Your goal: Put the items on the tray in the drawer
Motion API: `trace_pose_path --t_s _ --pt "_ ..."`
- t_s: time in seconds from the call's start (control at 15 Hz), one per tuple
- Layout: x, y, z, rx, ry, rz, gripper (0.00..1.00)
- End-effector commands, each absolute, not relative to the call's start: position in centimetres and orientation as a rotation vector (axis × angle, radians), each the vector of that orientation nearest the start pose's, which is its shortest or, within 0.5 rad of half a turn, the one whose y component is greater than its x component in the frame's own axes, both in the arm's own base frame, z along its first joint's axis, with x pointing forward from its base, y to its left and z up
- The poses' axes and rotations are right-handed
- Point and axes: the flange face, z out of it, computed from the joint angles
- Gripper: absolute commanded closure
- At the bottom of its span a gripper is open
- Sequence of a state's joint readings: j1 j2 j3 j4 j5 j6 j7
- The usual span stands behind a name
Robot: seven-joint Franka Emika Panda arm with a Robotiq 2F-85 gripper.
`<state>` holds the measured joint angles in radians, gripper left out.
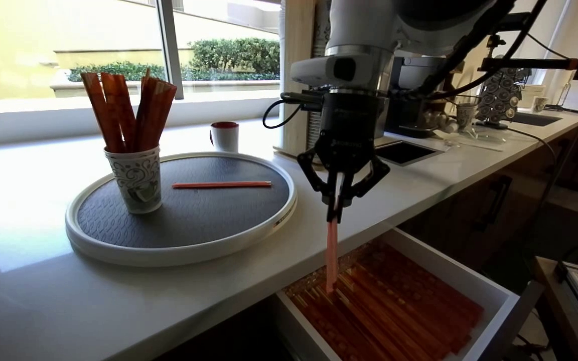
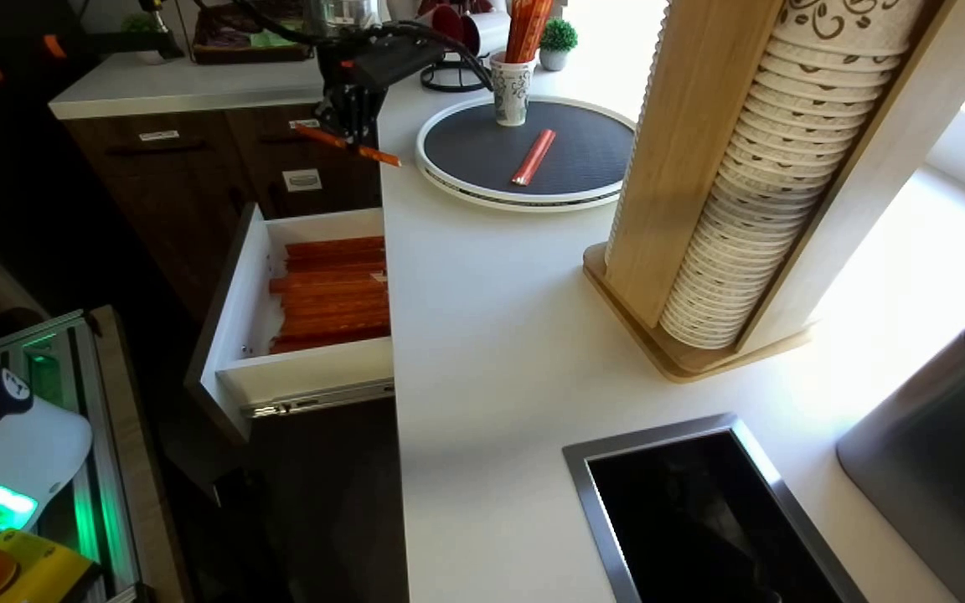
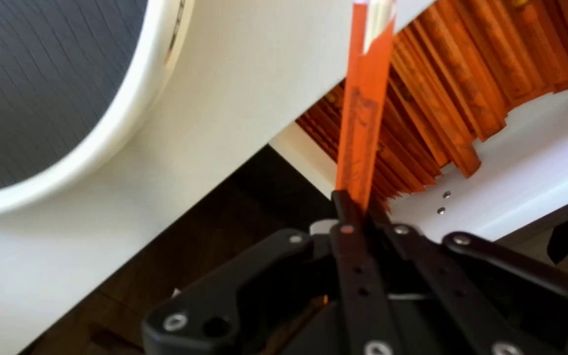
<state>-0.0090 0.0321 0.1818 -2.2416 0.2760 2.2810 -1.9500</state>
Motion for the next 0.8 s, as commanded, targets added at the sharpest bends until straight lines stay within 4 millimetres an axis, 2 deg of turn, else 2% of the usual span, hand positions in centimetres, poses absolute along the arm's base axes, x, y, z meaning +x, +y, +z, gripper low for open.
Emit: trace_pose_path --t_s 0.0,0.2,0.27,0.53,0.73 --pt "51.7 9.8 35.4 1.823 2.721 0.324 0.93" --pt "51.6 9.4 35.4 1.808 2.738 0.357 0.93" --pt "51.6 9.4 35.4 1.806 2.738 0.360 0.98" --pt "50.3 9.7 33.8 1.597 2.867 -0.012 0.98" --pt "49.0 9.8 32.4 1.375 2.971 -0.161 0.98"
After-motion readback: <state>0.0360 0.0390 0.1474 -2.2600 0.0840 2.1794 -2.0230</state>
